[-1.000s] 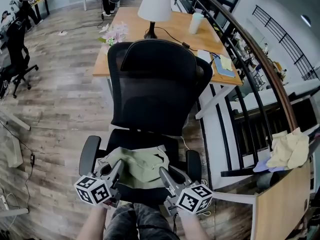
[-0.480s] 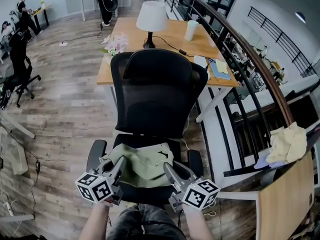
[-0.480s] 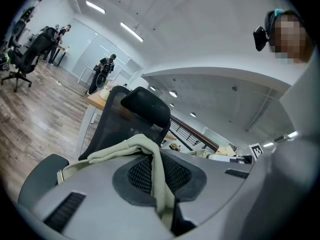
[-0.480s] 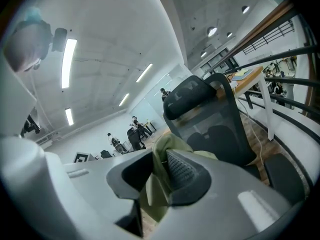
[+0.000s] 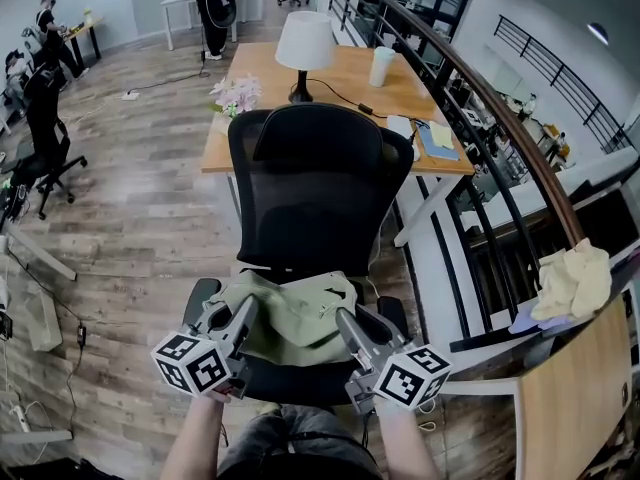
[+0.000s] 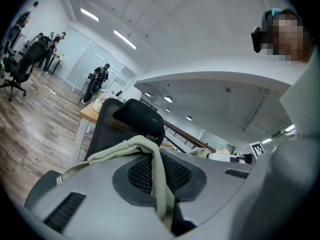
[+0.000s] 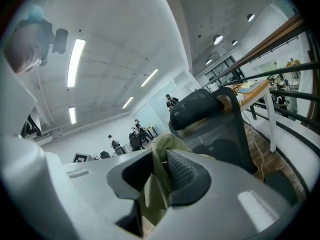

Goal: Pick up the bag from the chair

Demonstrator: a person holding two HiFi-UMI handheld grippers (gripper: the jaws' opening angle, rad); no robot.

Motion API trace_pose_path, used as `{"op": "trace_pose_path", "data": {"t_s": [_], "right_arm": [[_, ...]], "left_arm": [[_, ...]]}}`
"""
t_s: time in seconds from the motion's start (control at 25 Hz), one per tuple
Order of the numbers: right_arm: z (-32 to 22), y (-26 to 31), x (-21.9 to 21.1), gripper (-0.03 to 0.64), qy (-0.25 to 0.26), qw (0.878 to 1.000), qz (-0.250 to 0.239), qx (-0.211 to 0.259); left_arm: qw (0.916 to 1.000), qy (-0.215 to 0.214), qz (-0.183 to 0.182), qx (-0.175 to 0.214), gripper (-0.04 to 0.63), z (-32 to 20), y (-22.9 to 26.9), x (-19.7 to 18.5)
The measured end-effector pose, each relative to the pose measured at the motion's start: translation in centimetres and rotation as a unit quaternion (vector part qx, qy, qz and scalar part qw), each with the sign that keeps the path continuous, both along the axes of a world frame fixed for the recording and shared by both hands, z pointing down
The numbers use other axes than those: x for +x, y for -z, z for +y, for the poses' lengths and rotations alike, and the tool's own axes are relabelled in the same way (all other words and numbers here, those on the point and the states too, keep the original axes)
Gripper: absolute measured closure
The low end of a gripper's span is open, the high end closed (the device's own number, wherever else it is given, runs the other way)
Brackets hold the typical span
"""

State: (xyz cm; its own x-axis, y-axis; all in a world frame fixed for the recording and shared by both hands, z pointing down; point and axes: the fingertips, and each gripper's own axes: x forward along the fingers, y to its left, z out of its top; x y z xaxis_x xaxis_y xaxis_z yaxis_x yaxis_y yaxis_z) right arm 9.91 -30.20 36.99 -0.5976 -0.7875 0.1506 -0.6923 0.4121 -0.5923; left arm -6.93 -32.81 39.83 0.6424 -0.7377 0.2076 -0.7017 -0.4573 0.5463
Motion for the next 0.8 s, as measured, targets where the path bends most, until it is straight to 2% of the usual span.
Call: {"op": "trace_pose_path", "data": {"t_s": [0.24,0.8], "right_arm": [[-0.6,2.9,0.1,0.523,-0.009,1.0,-0.01,0.027],[-2.3,8.2,0.6,0.526,-0.028,0.997,-0.025,0.069]], "left_arm": [[0.9995,0.005,0.006,0.029,0.58,-0.5,2.9,0.0],[0.9963,0.014,-0.004,0.085,0.58,-1.9,8.6,-0.4]]}}
